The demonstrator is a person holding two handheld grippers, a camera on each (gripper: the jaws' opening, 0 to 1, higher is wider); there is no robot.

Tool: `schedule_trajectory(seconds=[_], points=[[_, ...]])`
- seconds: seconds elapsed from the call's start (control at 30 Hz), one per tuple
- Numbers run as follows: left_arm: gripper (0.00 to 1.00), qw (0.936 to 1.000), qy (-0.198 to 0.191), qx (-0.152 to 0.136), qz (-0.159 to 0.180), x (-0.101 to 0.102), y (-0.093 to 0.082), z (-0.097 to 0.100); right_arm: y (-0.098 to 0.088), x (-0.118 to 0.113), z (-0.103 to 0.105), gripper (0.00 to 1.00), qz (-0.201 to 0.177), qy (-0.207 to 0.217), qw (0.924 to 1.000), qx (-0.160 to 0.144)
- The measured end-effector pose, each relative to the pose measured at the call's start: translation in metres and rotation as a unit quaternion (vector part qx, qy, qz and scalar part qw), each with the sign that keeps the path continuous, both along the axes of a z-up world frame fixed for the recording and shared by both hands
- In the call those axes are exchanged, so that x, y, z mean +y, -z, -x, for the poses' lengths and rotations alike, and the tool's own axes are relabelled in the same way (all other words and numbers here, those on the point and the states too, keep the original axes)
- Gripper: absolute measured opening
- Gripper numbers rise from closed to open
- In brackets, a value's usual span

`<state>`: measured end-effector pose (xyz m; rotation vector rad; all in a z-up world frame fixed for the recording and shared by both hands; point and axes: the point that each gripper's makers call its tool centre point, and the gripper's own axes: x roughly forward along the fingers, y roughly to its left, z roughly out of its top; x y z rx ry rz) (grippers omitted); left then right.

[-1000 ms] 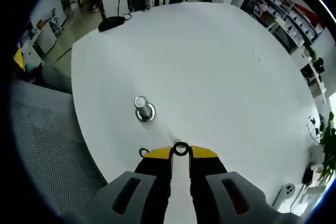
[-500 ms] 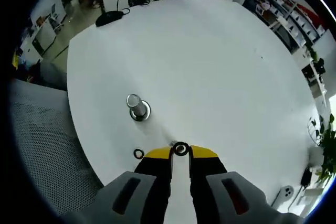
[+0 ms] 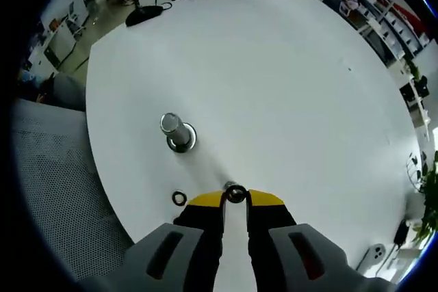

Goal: Place the washer onto the threaded stud by aligning its center hole with the stud, sliding it down to the base, and recovering from edge contact or off-axis alignment until the washer reaches the visible bottom stop.

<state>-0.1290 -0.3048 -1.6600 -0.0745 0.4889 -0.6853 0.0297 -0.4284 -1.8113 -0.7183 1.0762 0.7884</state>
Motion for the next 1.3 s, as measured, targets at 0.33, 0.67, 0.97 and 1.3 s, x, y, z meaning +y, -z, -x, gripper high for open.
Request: schedule_trajectory(seconds=[0.33, 0.67, 0.97, 1.3], points=[[0.26, 1.0, 0.003, 0.005, -0.005, 0.0, 0.003, 0.001, 0.017, -0.001, 0.005, 0.14, 0.011, -0.001, 0.9995, 0.029], [0.26, 0.9999, 0.004, 0.01, -0.006, -0.001, 0.004, 0.001, 0.035, -0.001, 0.016, 0.14, 0.025, -0.005, 0.9981, 0.056], [0.23, 0.9999, 0.007, 0.008, -0.004, -0.002, 0.003, 0.001, 0.039, -0.005, 0.019, 0.15, 0.026, 0.011, 0.997, 0.073], [0.22, 0.9999, 0.007, 0.011, -0.005, -0.002, 0.004, 0.001, 0.038, -0.016, 0.023, 0.18, 0.023, 0.022, 0.9966, 0.076]])
